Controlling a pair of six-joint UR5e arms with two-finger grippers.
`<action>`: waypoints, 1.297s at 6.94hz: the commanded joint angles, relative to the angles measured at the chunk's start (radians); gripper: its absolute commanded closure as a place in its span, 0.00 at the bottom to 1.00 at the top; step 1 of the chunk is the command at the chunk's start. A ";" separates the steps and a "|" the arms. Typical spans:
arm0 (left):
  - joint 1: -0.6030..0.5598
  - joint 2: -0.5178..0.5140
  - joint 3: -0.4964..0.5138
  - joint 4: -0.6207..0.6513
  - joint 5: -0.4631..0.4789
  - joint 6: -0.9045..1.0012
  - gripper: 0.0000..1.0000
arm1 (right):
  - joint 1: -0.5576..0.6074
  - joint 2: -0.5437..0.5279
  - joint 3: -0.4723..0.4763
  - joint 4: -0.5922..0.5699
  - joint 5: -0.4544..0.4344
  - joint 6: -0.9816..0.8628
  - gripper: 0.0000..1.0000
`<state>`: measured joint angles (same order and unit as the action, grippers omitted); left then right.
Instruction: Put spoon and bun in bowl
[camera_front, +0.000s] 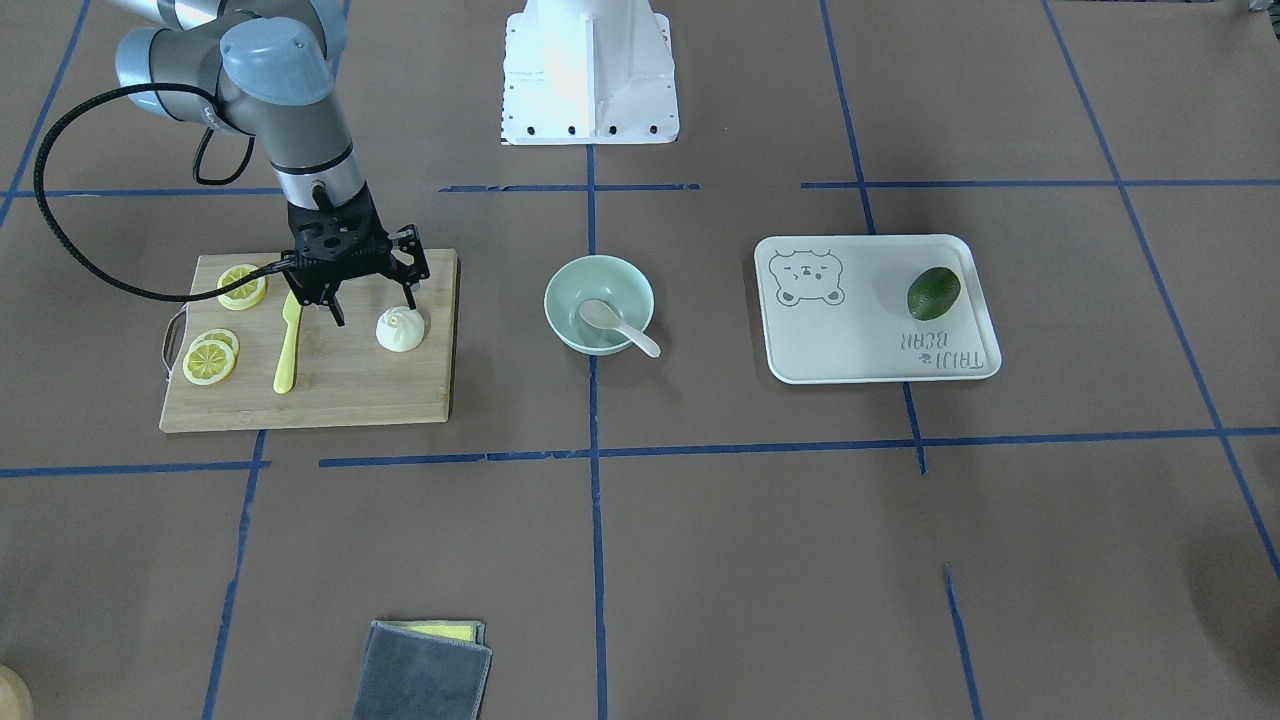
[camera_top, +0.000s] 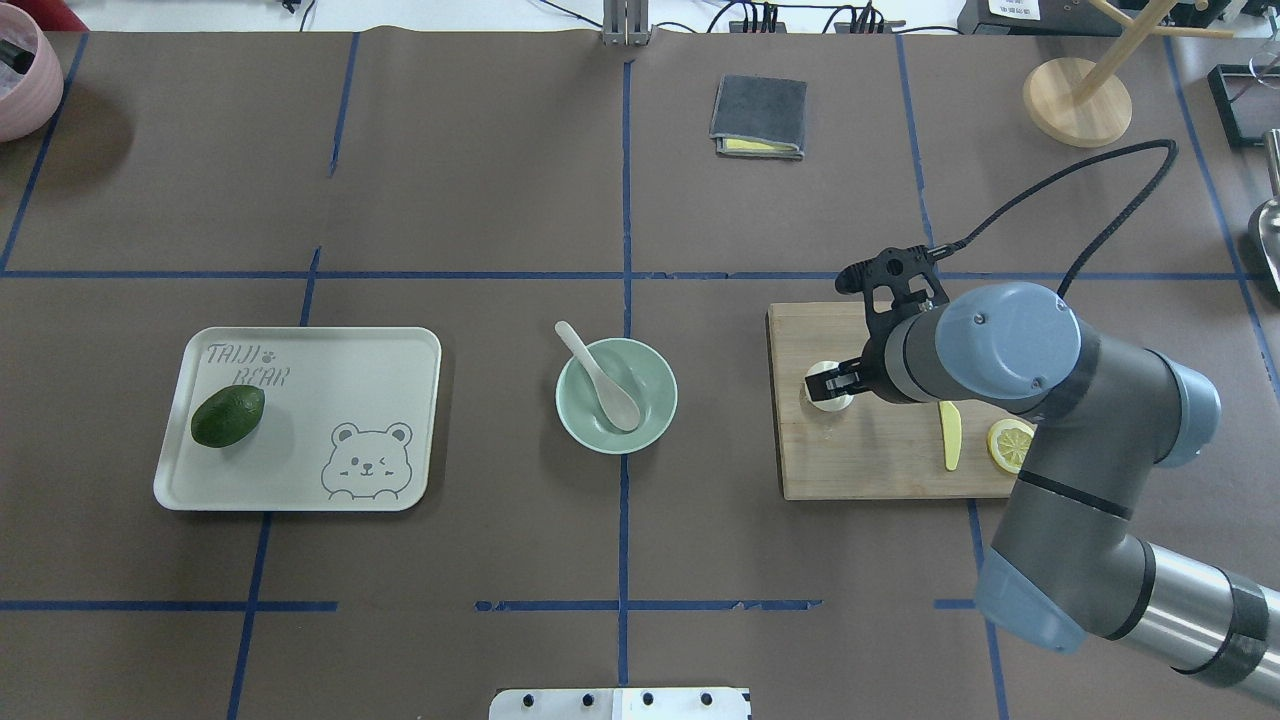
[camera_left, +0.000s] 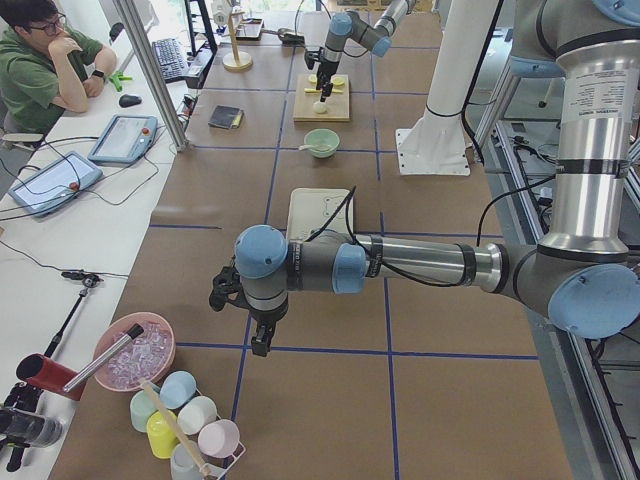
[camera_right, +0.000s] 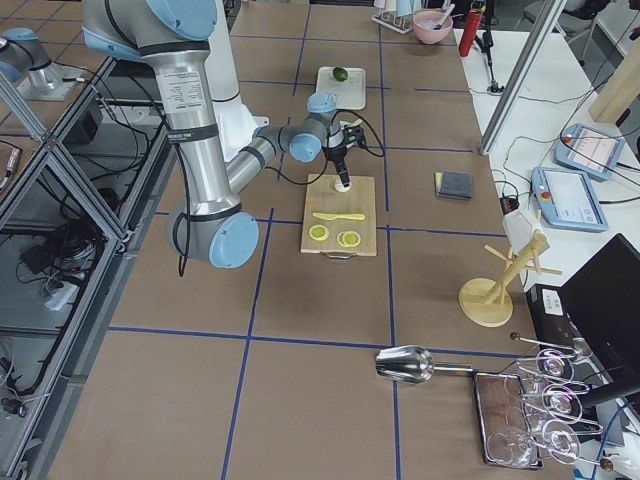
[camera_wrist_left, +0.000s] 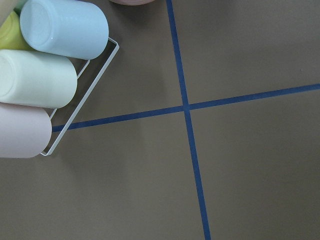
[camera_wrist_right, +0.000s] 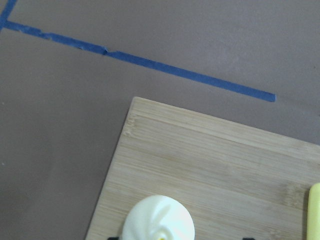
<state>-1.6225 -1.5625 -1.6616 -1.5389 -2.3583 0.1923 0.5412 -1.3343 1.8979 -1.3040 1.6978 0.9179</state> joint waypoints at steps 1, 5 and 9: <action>0.019 0.001 0.002 -0.003 0.002 -0.001 0.00 | -0.016 -0.019 -0.020 0.066 -0.003 0.002 0.23; 0.018 -0.001 -0.001 -0.003 0.002 -0.001 0.00 | -0.023 0.038 -0.066 0.065 -0.007 0.013 0.25; 0.020 -0.002 -0.001 -0.003 0.002 -0.001 0.00 | -0.023 0.038 -0.065 0.061 -0.001 0.012 1.00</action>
<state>-1.6031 -1.5636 -1.6628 -1.5416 -2.3562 0.1918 0.5176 -1.2972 1.8311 -1.2418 1.6933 0.9298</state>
